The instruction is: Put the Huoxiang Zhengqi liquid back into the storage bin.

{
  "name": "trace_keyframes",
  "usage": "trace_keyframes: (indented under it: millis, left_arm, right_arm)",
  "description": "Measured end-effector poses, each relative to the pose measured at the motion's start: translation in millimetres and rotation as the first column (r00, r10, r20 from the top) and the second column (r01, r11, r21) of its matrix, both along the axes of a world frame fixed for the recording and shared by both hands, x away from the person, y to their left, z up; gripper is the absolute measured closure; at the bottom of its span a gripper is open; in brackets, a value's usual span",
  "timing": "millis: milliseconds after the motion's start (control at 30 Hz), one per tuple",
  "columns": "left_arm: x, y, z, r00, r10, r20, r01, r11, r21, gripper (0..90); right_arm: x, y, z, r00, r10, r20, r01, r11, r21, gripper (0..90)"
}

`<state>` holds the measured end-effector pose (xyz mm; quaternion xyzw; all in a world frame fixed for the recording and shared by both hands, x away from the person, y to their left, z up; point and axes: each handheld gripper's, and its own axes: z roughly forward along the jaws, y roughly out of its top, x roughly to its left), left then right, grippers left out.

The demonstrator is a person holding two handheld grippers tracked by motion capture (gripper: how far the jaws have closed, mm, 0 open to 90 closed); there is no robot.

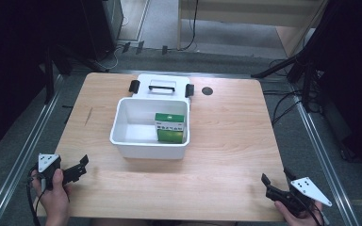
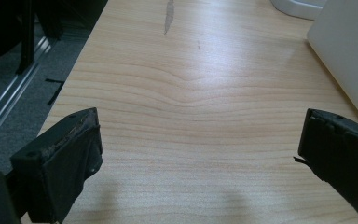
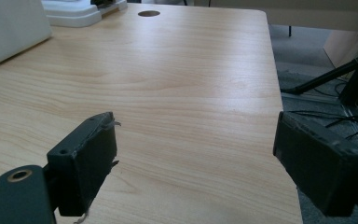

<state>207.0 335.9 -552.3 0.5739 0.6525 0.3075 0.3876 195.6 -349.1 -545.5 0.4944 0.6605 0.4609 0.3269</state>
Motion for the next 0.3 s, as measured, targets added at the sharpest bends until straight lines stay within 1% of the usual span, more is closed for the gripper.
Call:
trace_keyframes:
  millis: [167,300]
  left_arm:
    - [0.0,0.4,0.0,1.0,-0.001,-0.002,0.001,1.0,0.0,0.0]
    - [0.5,0.3,-0.2,1.0,0.001,-0.003,-0.001,1.0,-0.001,0.0]
  right_arm:
    - [0.8,-2.3,0.0,0.9998,-0.016,-0.007,0.016,1.0,0.024,13.8]
    - [0.7,-2.1,0.0,0.9997,-0.022,-0.004,0.022,1.0,0.02,14.1]
